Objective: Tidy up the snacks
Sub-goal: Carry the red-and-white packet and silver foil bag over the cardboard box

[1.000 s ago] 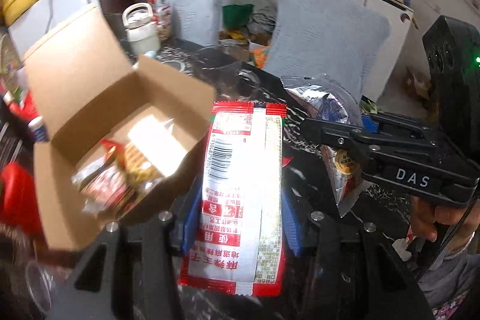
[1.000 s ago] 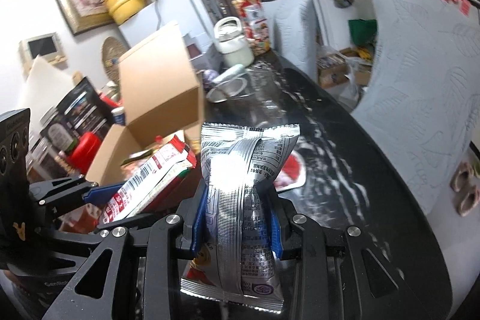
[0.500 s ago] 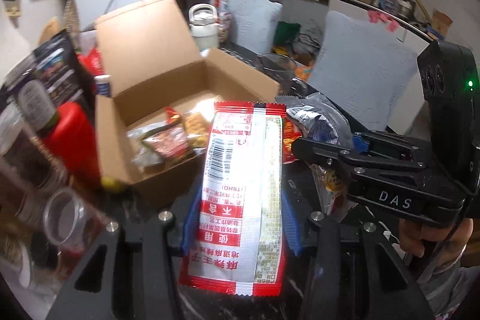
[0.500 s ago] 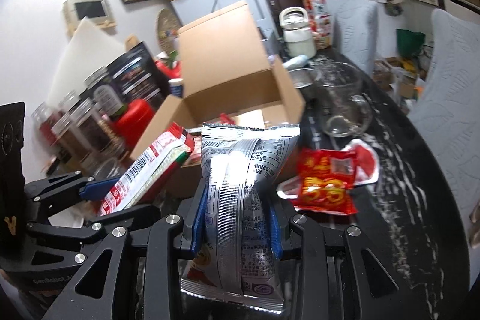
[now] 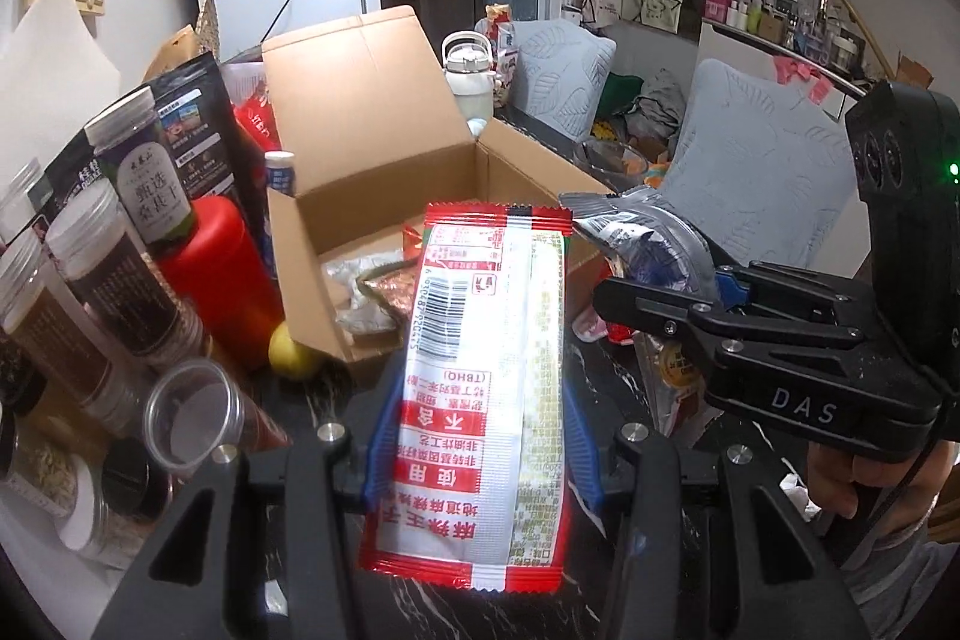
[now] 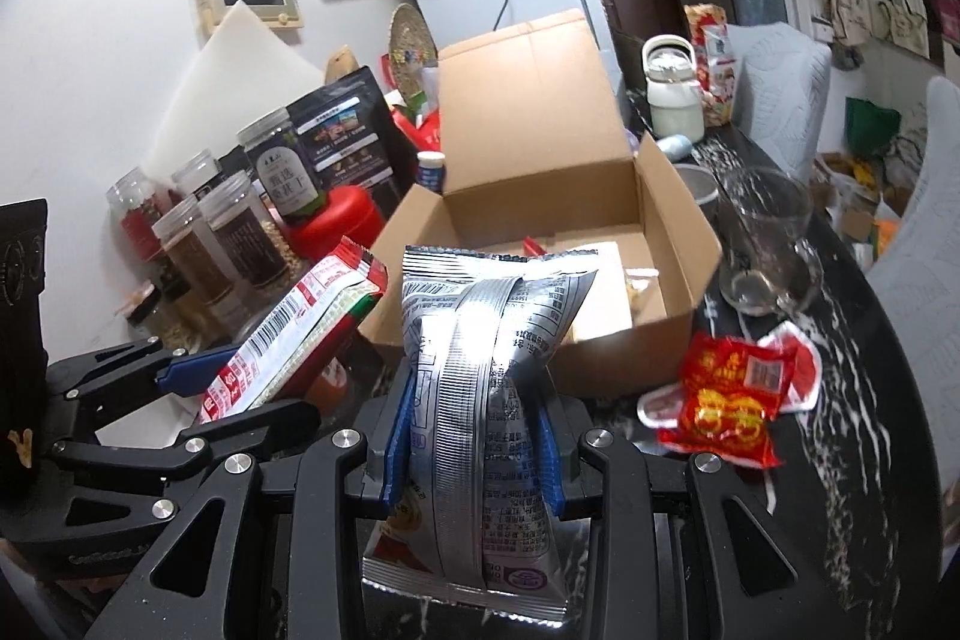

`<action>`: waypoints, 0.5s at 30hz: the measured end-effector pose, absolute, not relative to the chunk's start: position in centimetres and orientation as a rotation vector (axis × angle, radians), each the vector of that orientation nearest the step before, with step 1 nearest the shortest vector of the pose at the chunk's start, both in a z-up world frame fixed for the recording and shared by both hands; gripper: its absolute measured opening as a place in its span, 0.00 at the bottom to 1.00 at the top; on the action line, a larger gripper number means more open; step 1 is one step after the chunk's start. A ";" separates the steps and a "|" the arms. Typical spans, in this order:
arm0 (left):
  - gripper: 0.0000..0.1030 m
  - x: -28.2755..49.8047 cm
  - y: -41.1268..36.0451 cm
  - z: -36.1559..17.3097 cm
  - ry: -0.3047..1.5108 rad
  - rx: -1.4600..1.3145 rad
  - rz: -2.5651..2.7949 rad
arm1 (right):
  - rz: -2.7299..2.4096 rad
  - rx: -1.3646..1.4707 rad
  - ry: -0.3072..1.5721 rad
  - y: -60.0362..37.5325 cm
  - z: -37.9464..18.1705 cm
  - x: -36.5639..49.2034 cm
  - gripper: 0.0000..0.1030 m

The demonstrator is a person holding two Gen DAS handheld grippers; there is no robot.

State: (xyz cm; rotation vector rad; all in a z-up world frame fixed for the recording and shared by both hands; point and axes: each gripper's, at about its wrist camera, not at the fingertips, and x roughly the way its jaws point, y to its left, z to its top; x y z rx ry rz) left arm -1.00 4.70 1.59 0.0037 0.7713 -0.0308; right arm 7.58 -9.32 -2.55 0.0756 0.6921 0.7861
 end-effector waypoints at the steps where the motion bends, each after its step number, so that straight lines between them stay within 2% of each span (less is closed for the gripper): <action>1: 0.45 -0.7 4.9 1.7 0.769 -0.003 -0.033 | 0.783 0.071 0.691 -9.1 -2.3 7.7 0.33; 15: 0.45 4.9 7.6 3.3 0.693 -0.015 -0.070 | 0.736 0.020 0.651 -7.8 1.0 11.3 0.33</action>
